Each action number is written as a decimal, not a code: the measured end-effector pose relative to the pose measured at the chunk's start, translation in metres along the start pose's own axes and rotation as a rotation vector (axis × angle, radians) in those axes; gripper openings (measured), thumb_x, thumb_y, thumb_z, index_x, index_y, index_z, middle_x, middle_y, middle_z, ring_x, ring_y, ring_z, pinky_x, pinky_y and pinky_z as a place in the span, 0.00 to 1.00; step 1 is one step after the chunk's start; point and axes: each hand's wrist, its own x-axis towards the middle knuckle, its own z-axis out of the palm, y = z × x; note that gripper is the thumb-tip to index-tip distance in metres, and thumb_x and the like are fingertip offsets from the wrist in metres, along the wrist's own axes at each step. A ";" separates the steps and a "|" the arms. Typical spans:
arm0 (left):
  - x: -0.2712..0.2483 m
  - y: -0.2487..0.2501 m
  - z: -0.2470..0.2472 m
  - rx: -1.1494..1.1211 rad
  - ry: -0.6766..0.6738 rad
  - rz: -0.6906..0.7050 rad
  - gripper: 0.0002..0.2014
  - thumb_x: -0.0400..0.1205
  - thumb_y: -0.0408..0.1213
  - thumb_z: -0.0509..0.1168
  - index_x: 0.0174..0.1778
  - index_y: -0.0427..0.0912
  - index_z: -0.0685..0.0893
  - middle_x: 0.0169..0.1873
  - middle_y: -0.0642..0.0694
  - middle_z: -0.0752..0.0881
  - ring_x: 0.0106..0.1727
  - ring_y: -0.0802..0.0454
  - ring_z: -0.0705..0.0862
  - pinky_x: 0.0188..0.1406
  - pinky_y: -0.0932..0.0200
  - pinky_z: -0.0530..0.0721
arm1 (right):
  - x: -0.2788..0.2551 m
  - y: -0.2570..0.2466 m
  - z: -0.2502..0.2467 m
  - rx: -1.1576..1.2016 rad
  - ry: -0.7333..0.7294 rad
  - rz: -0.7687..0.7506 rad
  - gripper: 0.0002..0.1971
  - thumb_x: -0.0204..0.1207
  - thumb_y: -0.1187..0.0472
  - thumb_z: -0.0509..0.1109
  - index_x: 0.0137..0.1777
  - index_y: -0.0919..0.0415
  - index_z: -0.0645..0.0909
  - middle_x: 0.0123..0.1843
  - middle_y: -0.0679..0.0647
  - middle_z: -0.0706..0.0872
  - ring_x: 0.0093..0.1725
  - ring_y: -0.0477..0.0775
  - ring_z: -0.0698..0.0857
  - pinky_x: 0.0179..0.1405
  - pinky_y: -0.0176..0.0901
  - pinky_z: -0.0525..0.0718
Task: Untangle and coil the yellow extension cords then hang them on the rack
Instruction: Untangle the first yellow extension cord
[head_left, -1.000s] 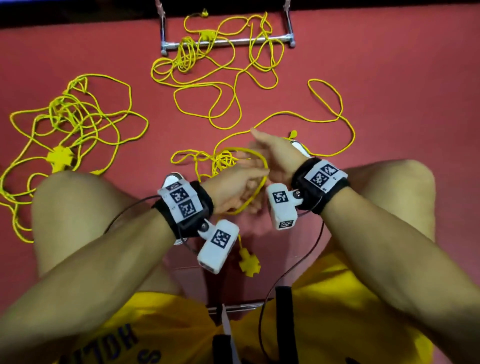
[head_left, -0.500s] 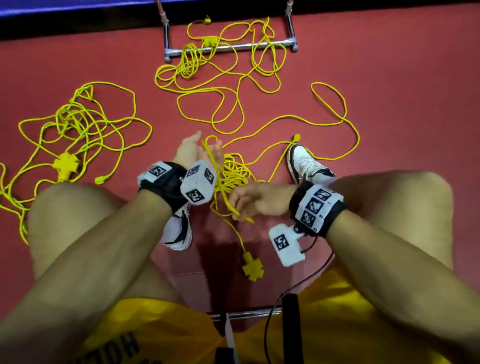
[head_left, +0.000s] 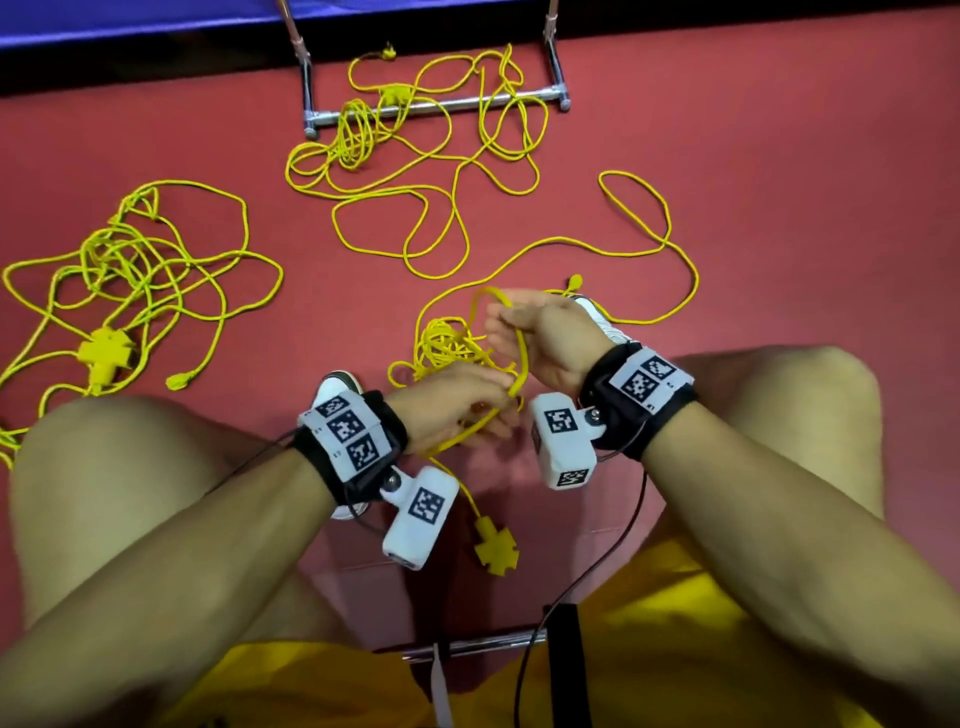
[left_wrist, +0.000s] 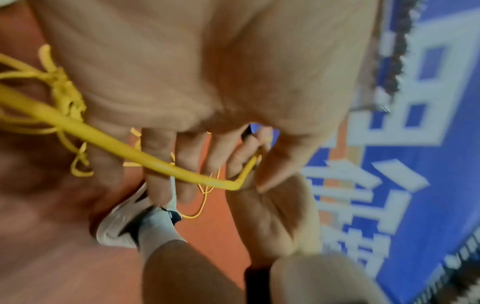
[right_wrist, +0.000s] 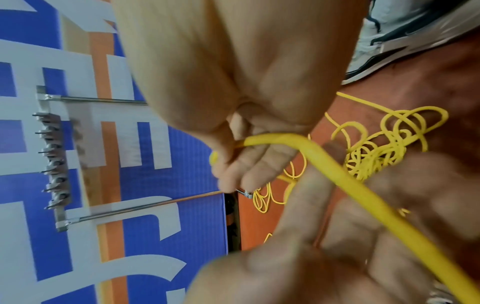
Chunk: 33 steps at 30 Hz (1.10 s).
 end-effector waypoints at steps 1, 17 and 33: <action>0.003 0.000 -0.003 -0.174 0.040 -0.044 0.15 0.70 0.38 0.64 0.52 0.44 0.84 0.40 0.45 0.89 0.41 0.48 0.88 0.49 0.50 0.79 | -0.001 -0.003 0.000 0.011 -0.032 -0.060 0.11 0.84 0.75 0.60 0.52 0.62 0.81 0.39 0.52 0.89 0.31 0.45 0.87 0.28 0.36 0.86; 0.005 0.030 -0.034 -0.322 0.166 0.278 0.10 0.90 0.35 0.56 0.55 0.42 0.84 0.31 0.49 0.79 0.23 0.56 0.72 0.25 0.62 0.73 | -0.005 0.011 0.009 -0.469 0.002 -0.112 0.12 0.62 0.67 0.63 0.45 0.55 0.78 0.35 0.53 0.84 0.37 0.56 0.84 0.45 0.52 0.78; -0.012 0.038 -0.033 -0.184 0.217 0.232 0.07 0.83 0.31 0.68 0.42 0.33 0.87 0.24 0.45 0.82 0.27 0.49 0.85 0.29 0.56 0.89 | -0.011 0.010 0.014 -0.394 -0.270 -0.157 0.10 0.54 0.71 0.65 0.37 0.62 0.72 0.35 0.59 0.78 0.29 0.50 0.78 0.27 0.36 0.76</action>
